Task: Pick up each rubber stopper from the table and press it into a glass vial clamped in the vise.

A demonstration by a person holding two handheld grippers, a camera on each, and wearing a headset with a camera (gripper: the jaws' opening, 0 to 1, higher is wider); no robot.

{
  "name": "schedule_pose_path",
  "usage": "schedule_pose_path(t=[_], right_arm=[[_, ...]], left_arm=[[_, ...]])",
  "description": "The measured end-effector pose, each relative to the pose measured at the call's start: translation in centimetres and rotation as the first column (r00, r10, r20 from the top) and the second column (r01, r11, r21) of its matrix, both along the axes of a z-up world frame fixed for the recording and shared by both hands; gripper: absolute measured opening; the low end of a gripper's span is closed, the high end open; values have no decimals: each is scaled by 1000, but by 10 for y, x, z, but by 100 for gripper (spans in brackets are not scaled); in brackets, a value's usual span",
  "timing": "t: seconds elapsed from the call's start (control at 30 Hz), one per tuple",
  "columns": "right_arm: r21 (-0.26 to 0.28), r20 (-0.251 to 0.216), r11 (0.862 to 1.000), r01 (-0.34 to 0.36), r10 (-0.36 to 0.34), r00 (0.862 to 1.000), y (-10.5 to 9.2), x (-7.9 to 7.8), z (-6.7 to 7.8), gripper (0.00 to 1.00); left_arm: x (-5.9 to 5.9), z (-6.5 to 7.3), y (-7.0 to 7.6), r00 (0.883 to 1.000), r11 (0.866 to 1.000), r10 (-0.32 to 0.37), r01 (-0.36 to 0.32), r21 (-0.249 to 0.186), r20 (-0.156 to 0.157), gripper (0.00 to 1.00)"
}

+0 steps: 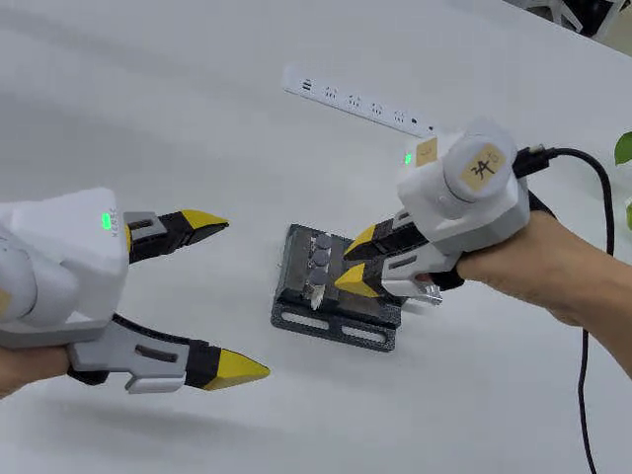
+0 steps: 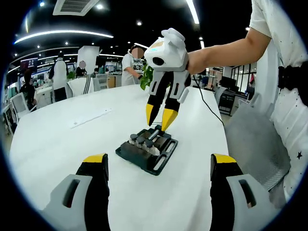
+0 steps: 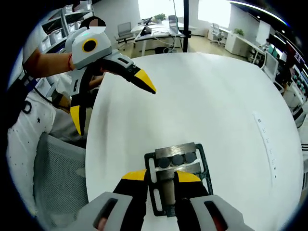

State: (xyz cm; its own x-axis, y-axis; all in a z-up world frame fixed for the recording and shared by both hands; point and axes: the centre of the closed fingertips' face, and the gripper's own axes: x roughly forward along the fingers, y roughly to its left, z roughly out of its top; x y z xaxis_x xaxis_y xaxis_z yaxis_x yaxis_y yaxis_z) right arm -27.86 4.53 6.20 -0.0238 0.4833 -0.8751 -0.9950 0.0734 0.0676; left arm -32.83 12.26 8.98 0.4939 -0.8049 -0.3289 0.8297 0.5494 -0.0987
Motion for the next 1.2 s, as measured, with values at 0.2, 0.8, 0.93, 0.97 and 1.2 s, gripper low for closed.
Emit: schedule_pose_path(t=[0.2,0.8,0.93,0.97,1.2], right_arm=[[77,-8,994,81,-81,997,-14,-5,7,27],[295,1,921,254,-266,964,-67,-29,4,60],[331,2,901,282,-299,954,-80,-32,1,70],[339,1,896,287,-305,952,-82,-33,1,72],[405,-2,852,332,-362,932,-95,-32,5,86]], left_arm=[[1,1,0,1000,1000,8,-8,6,0,93],[-6,-7,-5,1000,999,16,-15,38,-20,99],[-7,-10,-8,1000,998,14,-13,54,-22,99],[-6,-11,-8,1000,998,15,-13,59,-22,99],[-2,-18,-7,999,997,28,-26,78,-30,99]])
